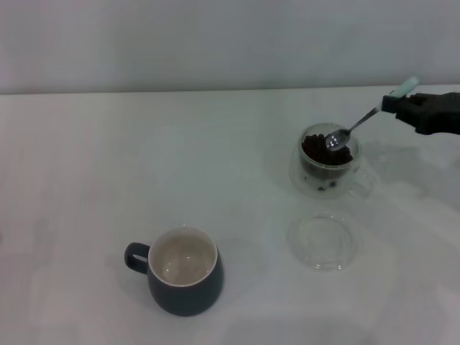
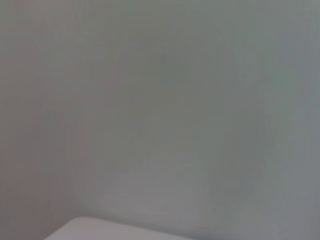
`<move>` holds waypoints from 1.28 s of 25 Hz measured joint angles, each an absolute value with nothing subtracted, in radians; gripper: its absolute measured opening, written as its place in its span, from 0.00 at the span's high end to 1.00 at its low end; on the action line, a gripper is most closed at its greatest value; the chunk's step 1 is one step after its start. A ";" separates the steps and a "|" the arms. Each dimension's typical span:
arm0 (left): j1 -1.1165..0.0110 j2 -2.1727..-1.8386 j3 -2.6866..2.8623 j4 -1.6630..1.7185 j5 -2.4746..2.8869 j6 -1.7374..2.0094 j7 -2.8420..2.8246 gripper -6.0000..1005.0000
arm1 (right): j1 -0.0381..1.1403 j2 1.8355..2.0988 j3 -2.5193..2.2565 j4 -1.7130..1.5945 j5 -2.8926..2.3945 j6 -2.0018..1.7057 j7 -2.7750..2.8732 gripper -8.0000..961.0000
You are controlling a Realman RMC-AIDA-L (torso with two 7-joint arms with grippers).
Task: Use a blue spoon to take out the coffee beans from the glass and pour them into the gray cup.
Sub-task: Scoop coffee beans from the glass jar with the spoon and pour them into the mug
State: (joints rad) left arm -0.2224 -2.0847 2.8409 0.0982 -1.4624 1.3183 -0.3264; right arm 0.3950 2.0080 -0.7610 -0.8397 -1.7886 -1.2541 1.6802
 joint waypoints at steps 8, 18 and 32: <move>-0.218 -2.085 2.841 0.098 -1.462 1.293 -0.325 0.14 | 0.390 2.011 -0.875 -0.834 -1.790 -1.148 1.678 0.85; -0.210 -2.085 2.842 0.098 -1.460 1.298 -0.325 0.14 | 0.388 2.012 -0.874 -0.797 -1.765 -1.128 1.751 0.85; -0.219 -2.083 2.842 0.099 -1.459 1.304 -0.327 0.14 | 0.380 2.004 -0.868 -0.787 -1.765 -1.129 2.013 0.85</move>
State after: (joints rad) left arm -0.2194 -2.0831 2.8425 0.0989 -1.4587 1.3036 -0.3270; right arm 0.3804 2.0039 -0.8678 -0.7875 -1.7650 -1.1292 2.0134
